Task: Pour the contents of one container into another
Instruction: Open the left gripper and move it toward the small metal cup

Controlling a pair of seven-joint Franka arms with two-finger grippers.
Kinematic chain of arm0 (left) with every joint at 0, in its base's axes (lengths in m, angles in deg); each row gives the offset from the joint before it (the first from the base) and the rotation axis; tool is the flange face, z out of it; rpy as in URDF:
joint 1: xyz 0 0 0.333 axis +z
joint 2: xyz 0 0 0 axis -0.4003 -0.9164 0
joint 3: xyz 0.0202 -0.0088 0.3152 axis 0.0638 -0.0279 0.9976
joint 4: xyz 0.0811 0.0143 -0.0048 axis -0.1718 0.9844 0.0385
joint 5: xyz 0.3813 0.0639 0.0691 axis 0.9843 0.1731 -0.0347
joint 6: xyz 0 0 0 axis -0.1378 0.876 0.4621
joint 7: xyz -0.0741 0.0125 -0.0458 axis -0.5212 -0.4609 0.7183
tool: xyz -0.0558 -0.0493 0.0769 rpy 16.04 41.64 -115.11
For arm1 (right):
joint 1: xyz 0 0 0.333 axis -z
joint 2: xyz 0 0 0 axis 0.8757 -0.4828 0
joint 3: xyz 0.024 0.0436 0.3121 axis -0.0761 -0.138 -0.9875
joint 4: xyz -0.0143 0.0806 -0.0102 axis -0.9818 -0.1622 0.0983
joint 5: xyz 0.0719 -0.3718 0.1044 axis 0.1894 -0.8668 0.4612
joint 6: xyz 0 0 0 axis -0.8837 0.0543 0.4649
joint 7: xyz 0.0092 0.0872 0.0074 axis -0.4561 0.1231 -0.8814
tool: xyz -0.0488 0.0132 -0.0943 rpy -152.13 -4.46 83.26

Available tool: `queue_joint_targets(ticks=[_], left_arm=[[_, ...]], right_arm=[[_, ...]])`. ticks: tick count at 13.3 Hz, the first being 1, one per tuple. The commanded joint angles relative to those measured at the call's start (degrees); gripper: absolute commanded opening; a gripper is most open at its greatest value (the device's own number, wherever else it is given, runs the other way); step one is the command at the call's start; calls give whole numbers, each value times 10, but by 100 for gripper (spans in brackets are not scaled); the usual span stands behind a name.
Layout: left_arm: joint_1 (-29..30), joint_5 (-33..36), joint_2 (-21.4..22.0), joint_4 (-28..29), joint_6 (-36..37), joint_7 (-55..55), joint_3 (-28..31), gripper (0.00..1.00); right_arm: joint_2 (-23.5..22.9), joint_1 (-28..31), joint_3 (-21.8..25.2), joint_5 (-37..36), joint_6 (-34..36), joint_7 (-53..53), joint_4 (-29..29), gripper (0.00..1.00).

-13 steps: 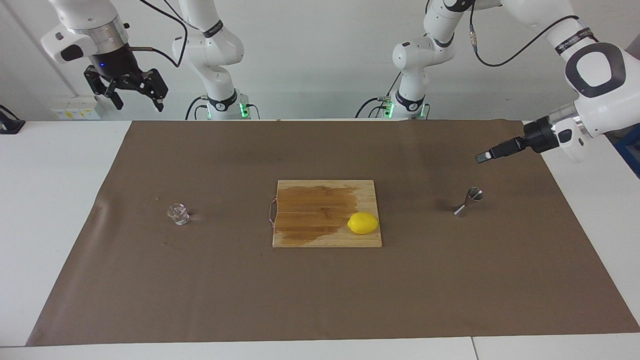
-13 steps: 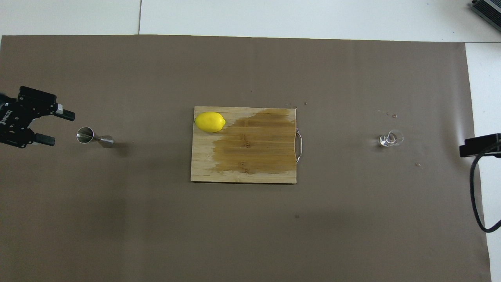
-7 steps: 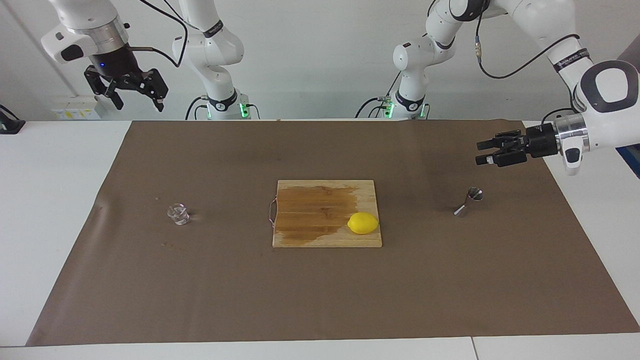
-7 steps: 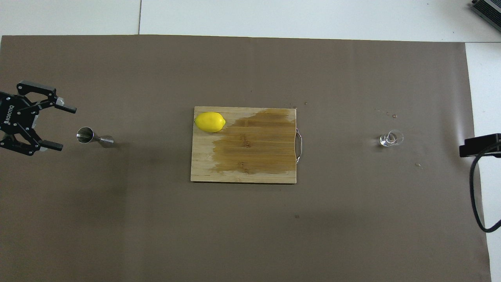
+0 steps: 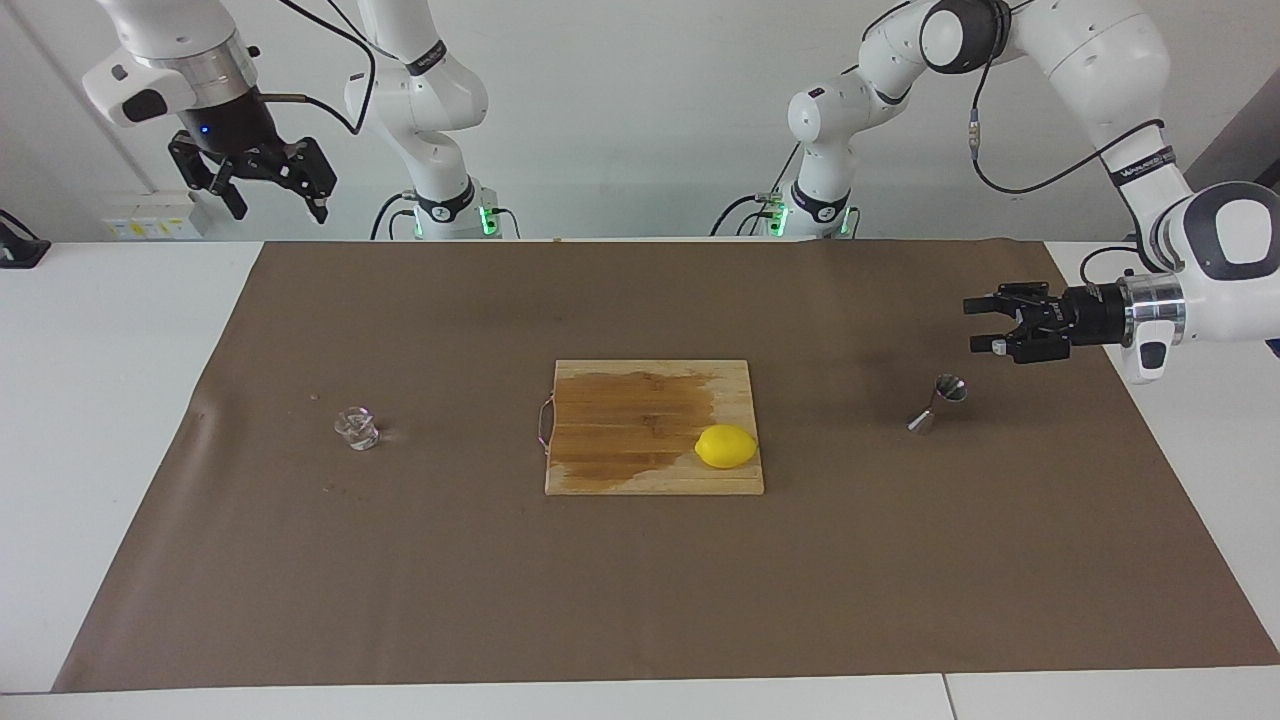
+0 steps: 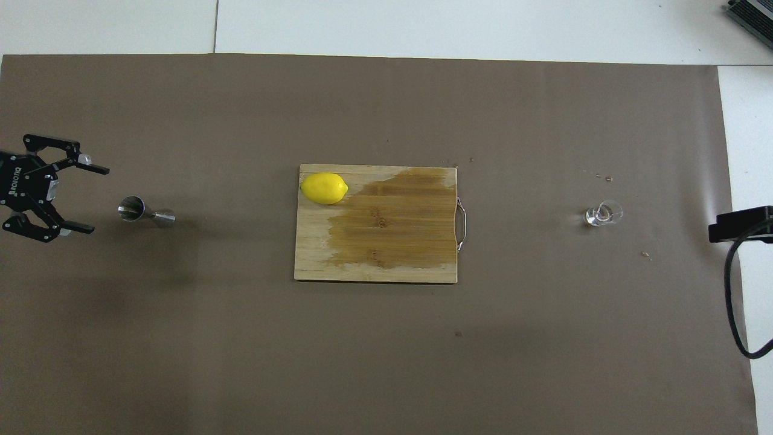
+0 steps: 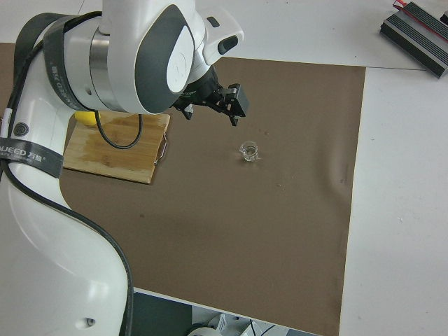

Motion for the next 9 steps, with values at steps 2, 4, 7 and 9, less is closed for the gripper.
queue_joint_targets(ticks=[2,4,7,9], left_arm=[[17,-52,-39,-25,22,-48,-6,100],[20,-70,-55,-25,23,-59,-6,100],[32,-84,-69,-26,23,-83,-18,100],[35,-95,-71,-23,22,-86,-19,100]], right_arm=[[-1,-3,4,1,10,11,-4,100],[-1,-3,4,1,11,11,-4,100],[-1,-3,4,1,10,11,-4,100],[-1,-3,4,1,11,11,-4,100]])
